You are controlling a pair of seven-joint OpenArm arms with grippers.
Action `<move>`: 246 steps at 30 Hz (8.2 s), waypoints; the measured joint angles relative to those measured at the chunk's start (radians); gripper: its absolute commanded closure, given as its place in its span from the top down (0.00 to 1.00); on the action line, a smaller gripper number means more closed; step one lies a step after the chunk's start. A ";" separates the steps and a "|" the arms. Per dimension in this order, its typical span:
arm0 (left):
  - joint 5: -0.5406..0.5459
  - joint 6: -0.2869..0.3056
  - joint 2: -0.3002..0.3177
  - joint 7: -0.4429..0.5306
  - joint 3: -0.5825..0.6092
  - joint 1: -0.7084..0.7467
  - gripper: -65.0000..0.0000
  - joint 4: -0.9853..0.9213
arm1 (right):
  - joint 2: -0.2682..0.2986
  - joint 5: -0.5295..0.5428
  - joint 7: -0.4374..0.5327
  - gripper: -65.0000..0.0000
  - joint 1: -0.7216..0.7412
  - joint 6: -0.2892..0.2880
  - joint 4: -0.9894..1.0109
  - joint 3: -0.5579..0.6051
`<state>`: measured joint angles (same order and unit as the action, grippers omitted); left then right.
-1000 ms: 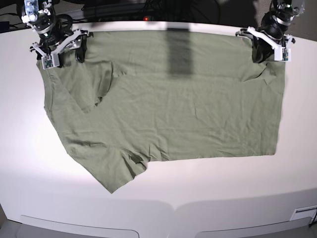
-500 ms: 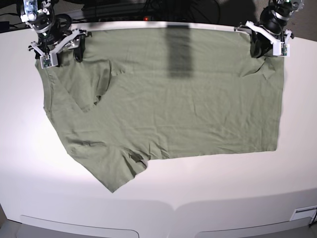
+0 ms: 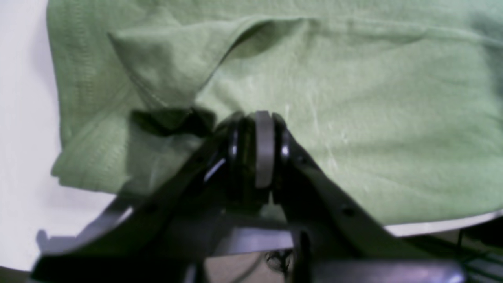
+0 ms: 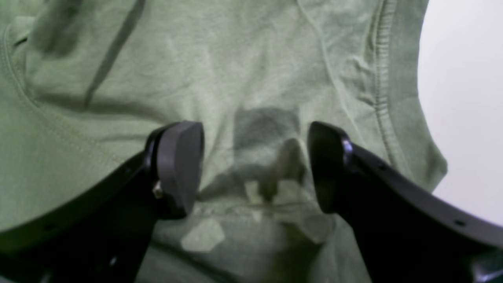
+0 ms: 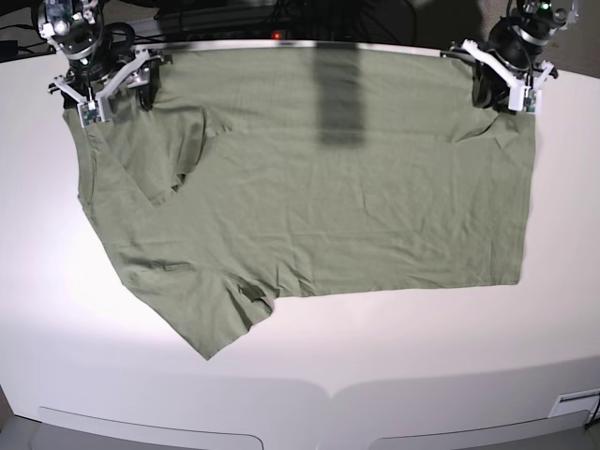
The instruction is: Fold the T-shirt properly
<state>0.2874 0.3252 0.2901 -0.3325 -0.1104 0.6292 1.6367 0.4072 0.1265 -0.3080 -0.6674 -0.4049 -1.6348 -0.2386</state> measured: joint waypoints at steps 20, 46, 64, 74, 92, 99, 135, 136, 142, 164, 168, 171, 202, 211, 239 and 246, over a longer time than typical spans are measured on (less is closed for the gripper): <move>-0.030 -0.007 -0.006 -0.060 0.006 0.000 0.08 0.052 | 0.000 -0.030 -0.061 0.64 0.052 0.011 -0.021 0.003; -0.138 -0.061 -0.014 -0.177 0.021 -0.050 0.08 0.135 | -0.008 -0.046 -0.121 0.64 0.050 0.027 -0.072 0.003; -0.213 -0.071 -0.014 -0.299 0.021 -0.083 0.08 0.249 | -0.011 -0.069 -0.165 0.64 0.092 0.030 -0.218 0.004; -0.212 -0.071 -0.014 -0.201 0.021 -0.086 0.08 0.342 | -0.011 -0.068 -0.103 0.64 0.141 0.030 -0.248 0.004; -0.343 -0.071 -0.014 -0.180 0.021 -0.086 0.71 0.343 | -0.011 -0.072 -0.077 0.71 0.140 0.029 -0.248 0.004; -0.340 -0.068 -0.014 -0.131 0.021 -0.085 0.70 0.343 | -0.011 -0.072 -0.062 0.73 0.140 0.029 -0.248 0.004; -0.343 -0.064 -0.014 0.010 0.021 -0.520 0.70 0.337 | -0.241 0.033 -0.114 0.73 0.649 0.026 -0.249 0.004; -0.343 -0.064 -0.014 0.010 0.021 -0.530 0.70 0.337 | -0.241 0.034 -0.116 0.73 0.659 0.026 -0.249 0.004; -0.343 -0.064 -0.014 -0.011 0.021 -0.593 0.70 0.337 | -0.241 0.102 -0.120 0.73 0.730 0.027 -0.249 0.005; -0.270 -0.063 0.066 -0.070 0.023 -0.985 0.70 -0.177 | -0.232 0.110 -0.286 0.73 1.006 -0.116 -0.147 0.155; -0.272 -0.035 0.065 -0.058 0.023 -1.102 0.70 -0.341 | -0.232 0.082 -0.286 0.73 1.092 -0.112 0.048 0.215; -0.271 0.031 0.068 -0.037 0.023 -1.202 0.70 -0.496 | -0.232 0.083 -0.282 0.73 1.169 -0.112 0.203 0.240; -0.306 0.313 0.179 0.046 0.023 -1.332 0.70 -1.247 | -0.232 0.060 -0.393 0.73 1.398 -0.109 0.750 0.245; -0.294 0.315 0.178 0.101 0.023 -1.261 0.69 -1.247 | -0.230 0.087 -0.408 0.73 1.399 -0.135 0.750 0.245; 0.073 0.366 0.085 -0.133 0.019 -1.256 0.69 -1.237 | -0.230 0.160 -0.433 0.73 1.280 -0.150 0.539 0.245; -0.010 0.367 0.070 -0.093 0.019 -1.261 0.69 -1.237 | -0.227 0.161 -0.458 0.73 1.232 -0.152 0.497 0.245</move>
<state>0.2779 0.6922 0.3603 -0.4255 -0.0910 -0.6315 0.4000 0.1802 0.2874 -0.7658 0.5648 -0.5571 -1.1374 0.0067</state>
